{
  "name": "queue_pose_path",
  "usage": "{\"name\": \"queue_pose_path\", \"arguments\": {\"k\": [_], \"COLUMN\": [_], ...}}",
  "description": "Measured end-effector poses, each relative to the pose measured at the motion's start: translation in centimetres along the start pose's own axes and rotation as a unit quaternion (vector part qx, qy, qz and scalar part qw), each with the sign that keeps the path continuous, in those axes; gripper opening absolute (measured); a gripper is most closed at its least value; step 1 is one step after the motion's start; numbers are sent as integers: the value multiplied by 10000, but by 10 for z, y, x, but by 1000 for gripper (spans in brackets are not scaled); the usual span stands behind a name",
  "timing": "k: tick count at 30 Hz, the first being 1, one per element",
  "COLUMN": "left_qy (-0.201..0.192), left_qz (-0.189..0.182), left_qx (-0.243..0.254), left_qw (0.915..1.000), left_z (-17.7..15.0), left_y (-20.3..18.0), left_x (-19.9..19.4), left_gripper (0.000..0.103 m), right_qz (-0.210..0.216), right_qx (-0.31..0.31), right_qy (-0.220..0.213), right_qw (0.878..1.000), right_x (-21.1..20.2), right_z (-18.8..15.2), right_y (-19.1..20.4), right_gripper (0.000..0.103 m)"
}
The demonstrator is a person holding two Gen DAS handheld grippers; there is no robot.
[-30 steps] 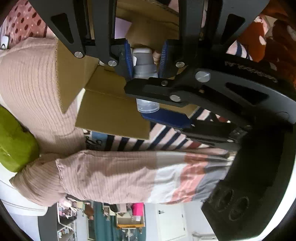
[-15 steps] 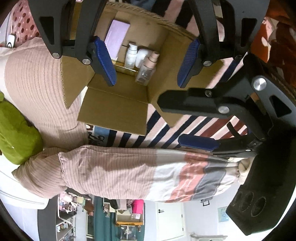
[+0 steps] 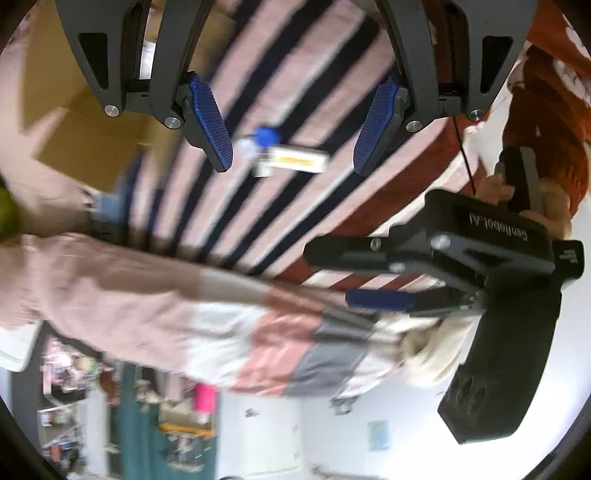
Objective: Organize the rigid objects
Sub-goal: 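Move the right gripper back and grasp the blue cap, then carry the blue cap into the cardboard box and release it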
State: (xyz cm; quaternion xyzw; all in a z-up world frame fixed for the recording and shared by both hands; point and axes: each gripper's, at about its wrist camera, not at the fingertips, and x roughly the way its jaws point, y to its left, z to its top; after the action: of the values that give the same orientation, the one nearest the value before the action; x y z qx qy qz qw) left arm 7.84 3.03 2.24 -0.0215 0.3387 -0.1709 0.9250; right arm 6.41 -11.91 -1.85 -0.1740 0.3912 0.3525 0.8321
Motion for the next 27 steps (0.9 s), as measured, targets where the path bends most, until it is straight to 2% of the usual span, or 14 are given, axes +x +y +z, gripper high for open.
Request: {"name": "queue_pose_path", "arguments": {"k": [5, 7, 10, 13, 16, 17, 20, 23, 27], "left_qy": [174, 271, 424, 499, 542, 557, 604, 602, 560], "left_qz": [283, 285, 226, 189, 160, 153, 140, 110, 85], "left_qx": [-257, -341, -526, -613, -666, -677, -649, -616, -541], "left_qw": [9991, 9986, 9975, 9967, 9962, 9960, 9960, 9962, 9969], "left_z": [-40, -53, -71, -80, -82, -83, -81, -79, -76], "left_y": [47, 58, 71, 74, 75, 74, 70, 64, 54], "left_x": [5, 12, 27, 35, 42, 43, 47, 47, 42], "left_gripper": [87, 87, 87, 87, 87, 87, 87, 87, 87], "right_qz": [259, 96, -407, -563, -559, -548, -513, -593, -463], "right_qx": [254, 422, 753, 1038, 1128, 1117, 1070, 961, 950], "right_qy": [610, 795, 1012, 1164, 1280, 1290, 1218, 1154, 1109], "right_qw": [9975, 9959, 9912, 9862, 9838, 9838, 9854, 9869, 9882], "right_x": [71, 94, 124, 148, 162, 165, 166, 160, 146], "right_z": [-15, -26, -44, -55, -56, -55, -56, -55, -59], "right_y": [8, -2, -26, -49, -61, -61, -64, -61, -55], "right_gripper": [65, 65, 63, 51, 40, 33, 25, 25, 25]}}
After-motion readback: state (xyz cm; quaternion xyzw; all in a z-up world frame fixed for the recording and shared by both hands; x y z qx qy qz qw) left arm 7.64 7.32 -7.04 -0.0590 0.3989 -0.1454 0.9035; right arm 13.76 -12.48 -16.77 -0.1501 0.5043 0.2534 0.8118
